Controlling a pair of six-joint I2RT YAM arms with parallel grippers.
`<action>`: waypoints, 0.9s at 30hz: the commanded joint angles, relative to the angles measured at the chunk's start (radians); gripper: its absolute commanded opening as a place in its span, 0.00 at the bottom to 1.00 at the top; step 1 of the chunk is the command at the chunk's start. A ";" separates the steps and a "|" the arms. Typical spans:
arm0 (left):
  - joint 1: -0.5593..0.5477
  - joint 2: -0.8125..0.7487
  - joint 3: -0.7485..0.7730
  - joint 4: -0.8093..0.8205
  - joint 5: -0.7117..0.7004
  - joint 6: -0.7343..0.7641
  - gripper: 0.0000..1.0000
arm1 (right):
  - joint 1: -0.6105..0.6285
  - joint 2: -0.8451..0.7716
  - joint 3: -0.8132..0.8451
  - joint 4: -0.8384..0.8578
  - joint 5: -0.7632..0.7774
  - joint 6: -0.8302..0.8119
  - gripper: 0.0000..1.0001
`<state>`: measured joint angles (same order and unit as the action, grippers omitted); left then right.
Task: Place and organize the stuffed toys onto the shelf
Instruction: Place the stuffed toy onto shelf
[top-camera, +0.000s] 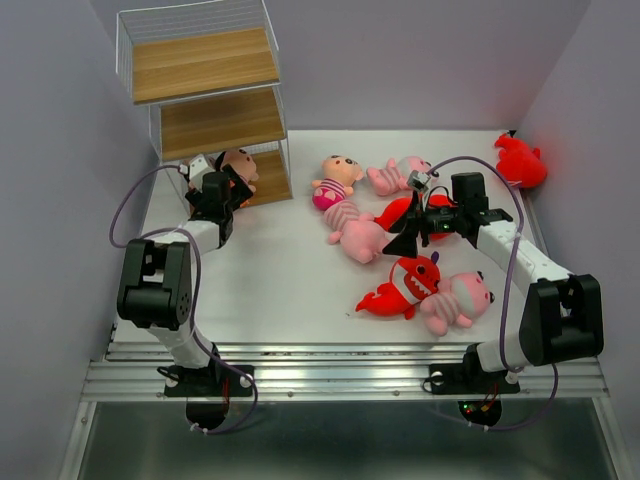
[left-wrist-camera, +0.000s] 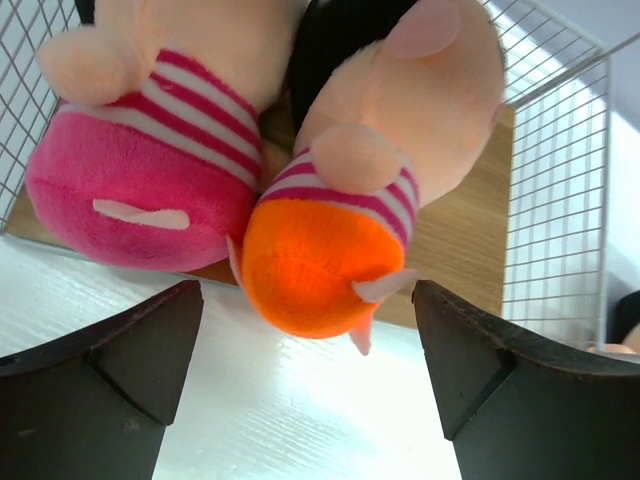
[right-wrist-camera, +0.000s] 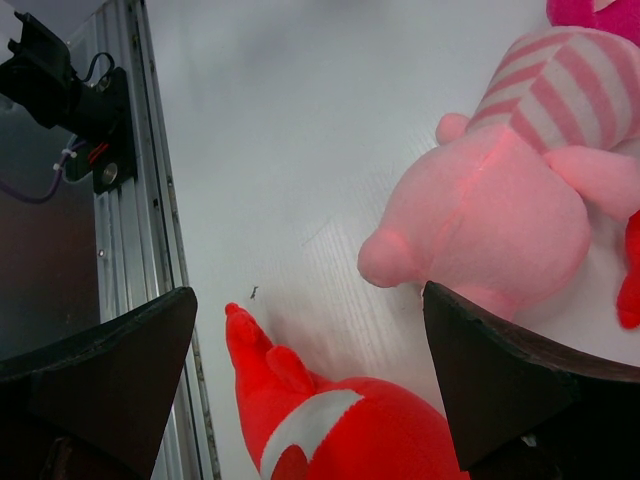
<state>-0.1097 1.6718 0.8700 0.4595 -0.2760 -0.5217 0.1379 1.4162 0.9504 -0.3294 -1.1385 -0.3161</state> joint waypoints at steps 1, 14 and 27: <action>0.005 -0.095 -0.006 0.041 0.004 0.005 0.98 | -0.006 -0.006 0.002 0.013 -0.023 -0.015 1.00; 0.013 -0.339 -0.169 0.021 0.089 0.022 0.99 | -0.015 -0.011 0.007 -0.005 -0.018 -0.034 1.00; 0.041 -0.959 -0.264 -0.319 0.239 0.049 0.99 | -0.003 0.119 0.183 -0.017 0.072 0.122 1.00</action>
<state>-0.0807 0.8730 0.5564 0.2821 -0.1013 -0.5102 0.1303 1.4624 0.9985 -0.3855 -1.1175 -0.3325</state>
